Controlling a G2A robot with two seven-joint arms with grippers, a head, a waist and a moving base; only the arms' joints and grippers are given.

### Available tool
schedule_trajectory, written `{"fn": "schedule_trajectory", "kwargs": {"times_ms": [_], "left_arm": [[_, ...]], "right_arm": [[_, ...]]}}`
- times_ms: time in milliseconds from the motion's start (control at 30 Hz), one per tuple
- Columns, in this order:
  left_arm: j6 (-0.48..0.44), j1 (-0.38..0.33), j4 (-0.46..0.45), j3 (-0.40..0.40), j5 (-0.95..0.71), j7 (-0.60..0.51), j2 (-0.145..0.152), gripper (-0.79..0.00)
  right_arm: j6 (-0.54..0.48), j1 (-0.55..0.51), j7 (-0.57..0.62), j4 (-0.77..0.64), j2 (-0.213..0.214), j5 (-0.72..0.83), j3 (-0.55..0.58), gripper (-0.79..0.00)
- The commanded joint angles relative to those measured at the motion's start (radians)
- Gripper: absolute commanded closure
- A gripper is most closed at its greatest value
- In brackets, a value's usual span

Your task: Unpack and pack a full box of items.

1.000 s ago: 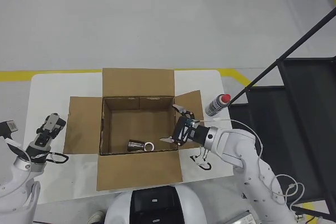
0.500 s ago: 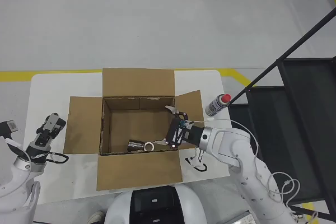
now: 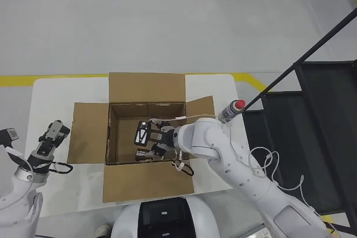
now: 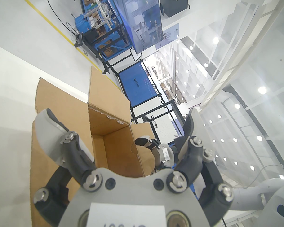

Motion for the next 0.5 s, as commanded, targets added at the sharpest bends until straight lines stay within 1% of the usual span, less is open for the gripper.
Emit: {"fn": "schedule_trajectory", "kwargs": {"times_ms": [0, 467], "left_arm": [[0.0, 0.0, 0.0, 0.0, 0.0, 0.0, 0.0, -0.785], [0.0, 0.0, 0.0, 0.0, 0.0, 0.0, 0.0, -0.785]], "right_arm": [[0.016, 0.021, 0.001, 0.035, -0.007, 0.015, -0.022, -0.785], [0.013, 0.027, -0.004, 0.045, -0.009, 0.029, -0.027, -0.785]]}}
